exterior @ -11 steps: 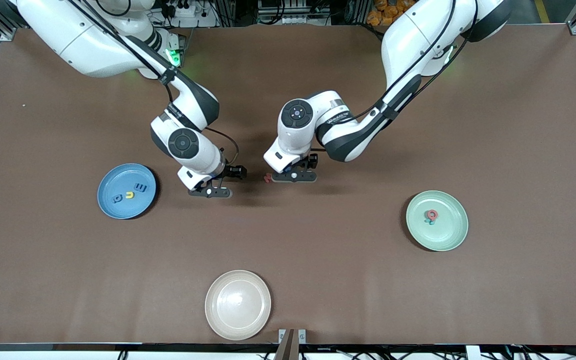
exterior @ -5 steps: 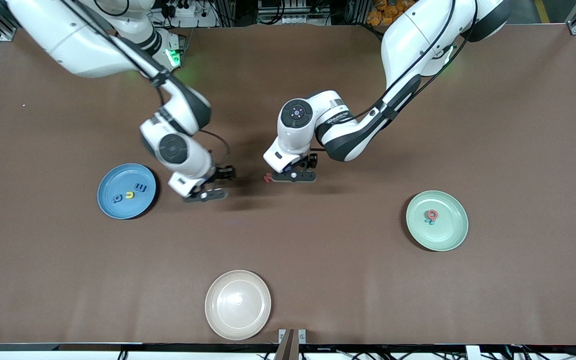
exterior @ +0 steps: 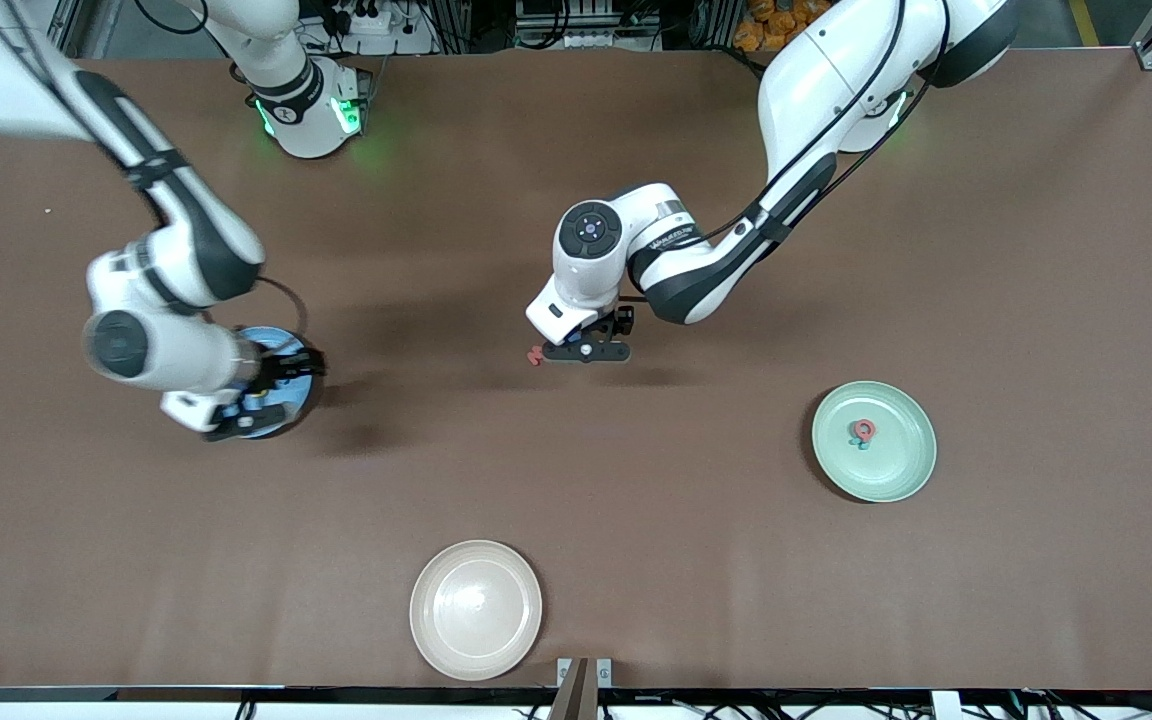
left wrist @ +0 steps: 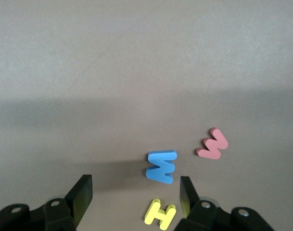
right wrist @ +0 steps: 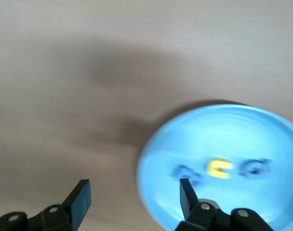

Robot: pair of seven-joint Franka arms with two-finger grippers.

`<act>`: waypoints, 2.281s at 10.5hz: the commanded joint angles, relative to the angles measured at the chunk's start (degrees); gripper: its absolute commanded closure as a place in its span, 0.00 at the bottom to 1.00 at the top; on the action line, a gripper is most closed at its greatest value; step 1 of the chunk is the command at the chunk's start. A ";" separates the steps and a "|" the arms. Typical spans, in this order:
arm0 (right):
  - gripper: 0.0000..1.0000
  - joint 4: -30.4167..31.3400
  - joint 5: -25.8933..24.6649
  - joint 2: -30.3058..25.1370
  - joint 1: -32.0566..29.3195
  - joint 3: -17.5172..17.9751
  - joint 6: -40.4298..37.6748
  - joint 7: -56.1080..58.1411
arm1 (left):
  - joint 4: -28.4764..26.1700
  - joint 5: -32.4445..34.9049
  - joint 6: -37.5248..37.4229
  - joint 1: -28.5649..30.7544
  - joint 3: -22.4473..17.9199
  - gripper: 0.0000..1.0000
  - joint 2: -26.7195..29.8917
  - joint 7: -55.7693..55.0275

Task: Sort upper and lower case letters into plates

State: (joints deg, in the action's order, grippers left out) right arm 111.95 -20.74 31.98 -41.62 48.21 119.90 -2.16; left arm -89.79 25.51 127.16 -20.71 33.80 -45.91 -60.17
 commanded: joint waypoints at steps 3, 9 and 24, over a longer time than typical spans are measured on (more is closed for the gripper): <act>0.17 0.29 -0.79 -0.69 -3.47 1.62 -1.43 1.28 | 1.02 -0.82 0.46 -2.05 -1.27 0.18 -2.07 -0.47; 0.17 -1.03 -0.71 -0.69 -4.17 1.80 -3.18 0.40 | 3.65 -1.52 2.48 -6.70 -6.11 0.20 -3.48 -0.47; 0.16 -1.56 -0.44 -0.69 -3.56 1.80 -3.36 0.32 | 5.24 -1.43 2.48 -8.64 -7.25 0.34 -5.59 -1.53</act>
State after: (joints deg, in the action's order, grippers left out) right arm 110.24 -20.74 31.90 -44.30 48.90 117.29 -0.83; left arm -85.88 25.51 129.52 -28.15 27.69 -51.05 -61.18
